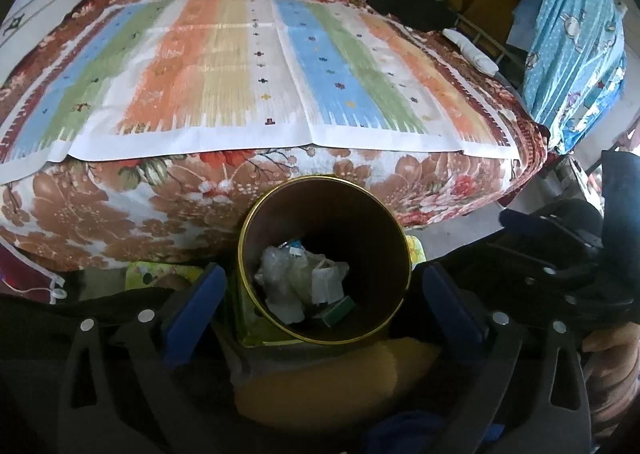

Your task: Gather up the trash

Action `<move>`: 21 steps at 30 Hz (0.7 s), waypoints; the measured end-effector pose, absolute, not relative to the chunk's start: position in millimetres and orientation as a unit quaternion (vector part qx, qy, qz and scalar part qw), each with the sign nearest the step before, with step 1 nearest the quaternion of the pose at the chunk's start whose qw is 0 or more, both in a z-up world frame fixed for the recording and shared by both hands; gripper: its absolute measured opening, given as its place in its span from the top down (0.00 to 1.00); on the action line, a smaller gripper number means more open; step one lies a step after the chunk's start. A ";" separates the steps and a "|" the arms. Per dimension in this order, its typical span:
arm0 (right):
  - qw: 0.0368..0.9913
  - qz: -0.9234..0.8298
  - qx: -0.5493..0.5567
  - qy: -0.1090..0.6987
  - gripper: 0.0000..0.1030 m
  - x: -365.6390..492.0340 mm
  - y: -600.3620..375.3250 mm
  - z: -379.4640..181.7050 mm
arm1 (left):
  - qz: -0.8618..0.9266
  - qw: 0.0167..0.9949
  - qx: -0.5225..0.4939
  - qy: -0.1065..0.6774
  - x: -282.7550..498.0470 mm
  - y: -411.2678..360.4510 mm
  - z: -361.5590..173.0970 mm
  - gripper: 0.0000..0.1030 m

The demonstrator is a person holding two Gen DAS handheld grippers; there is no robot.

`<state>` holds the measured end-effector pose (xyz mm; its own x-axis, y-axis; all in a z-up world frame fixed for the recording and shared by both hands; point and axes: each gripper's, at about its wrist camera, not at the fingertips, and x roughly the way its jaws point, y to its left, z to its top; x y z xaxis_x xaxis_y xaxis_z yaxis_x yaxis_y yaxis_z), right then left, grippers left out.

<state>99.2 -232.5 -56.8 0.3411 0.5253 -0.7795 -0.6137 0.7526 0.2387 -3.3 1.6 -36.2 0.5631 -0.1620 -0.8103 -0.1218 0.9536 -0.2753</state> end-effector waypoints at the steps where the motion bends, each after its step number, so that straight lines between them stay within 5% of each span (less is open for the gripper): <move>1: 0.820 0.347 -0.053 0.452 0.09 96.1 -235.8 -55.0 | -0.010 0.874 -0.150 0.463 -5.6 0.4 -35.9 0.06; 21: 0.815 0.371 -0.058 0.441 0.09 85.1 -235.6 -61.7 | 0.014 0.879 -0.130 0.459 -15.2 -7.9 -44.5 0.06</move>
<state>85.1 -235.6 -61.7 0.3358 0.5529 -0.7626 -0.6557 0.7184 0.2321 -15.2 -7.9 -44.5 0.5779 -0.0950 -0.8106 -0.1440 0.9657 -0.2159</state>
